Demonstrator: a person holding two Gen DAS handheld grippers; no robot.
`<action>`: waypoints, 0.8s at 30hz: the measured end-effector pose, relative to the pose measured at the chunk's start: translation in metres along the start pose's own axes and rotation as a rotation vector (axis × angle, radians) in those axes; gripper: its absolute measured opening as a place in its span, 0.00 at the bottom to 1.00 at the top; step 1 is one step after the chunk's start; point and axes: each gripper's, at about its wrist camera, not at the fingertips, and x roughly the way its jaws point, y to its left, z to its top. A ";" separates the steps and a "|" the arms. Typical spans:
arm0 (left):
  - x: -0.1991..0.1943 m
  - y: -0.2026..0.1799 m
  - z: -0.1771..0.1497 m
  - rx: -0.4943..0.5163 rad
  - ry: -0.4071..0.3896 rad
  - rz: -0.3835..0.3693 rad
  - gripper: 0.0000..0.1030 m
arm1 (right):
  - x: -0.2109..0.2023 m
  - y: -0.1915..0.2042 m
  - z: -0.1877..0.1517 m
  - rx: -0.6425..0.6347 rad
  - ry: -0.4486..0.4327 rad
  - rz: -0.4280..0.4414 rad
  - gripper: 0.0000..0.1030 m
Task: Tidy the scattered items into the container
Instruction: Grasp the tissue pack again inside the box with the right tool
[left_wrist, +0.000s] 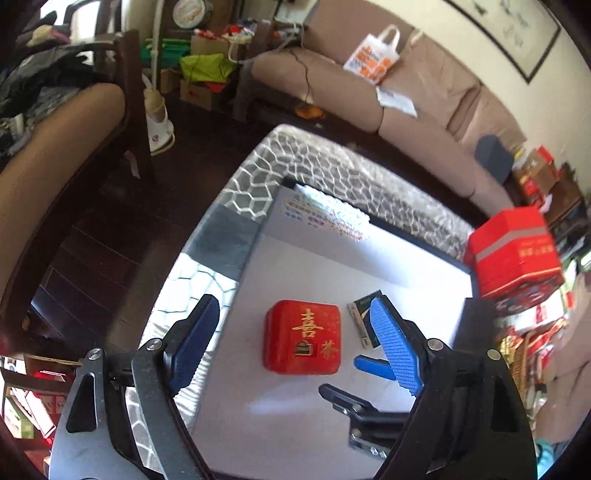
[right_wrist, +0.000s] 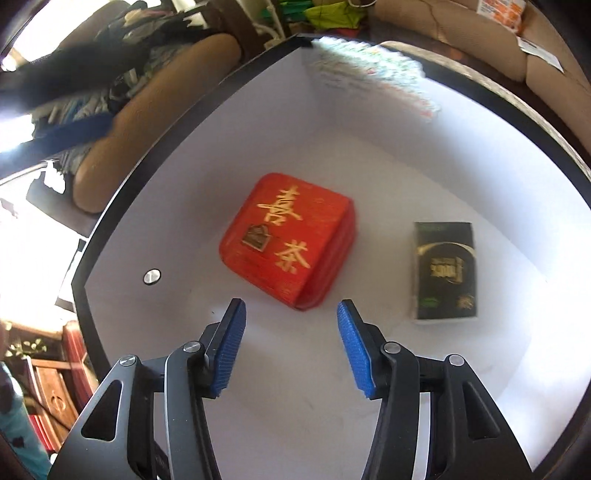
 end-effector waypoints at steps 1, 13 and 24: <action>-0.005 0.005 0.000 -0.003 -0.011 0.000 0.84 | 0.005 0.002 0.002 -0.006 0.010 -0.012 0.53; -0.017 0.020 -0.004 0.080 -0.029 0.060 0.84 | 0.032 -0.009 0.057 0.102 -0.019 -0.038 0.43; -0.001 0.020 -0.008 0.100 -0.009 0.054 0.84 | 0.037 -0.020 0.080 0.106 -0.090 -0.076 0.43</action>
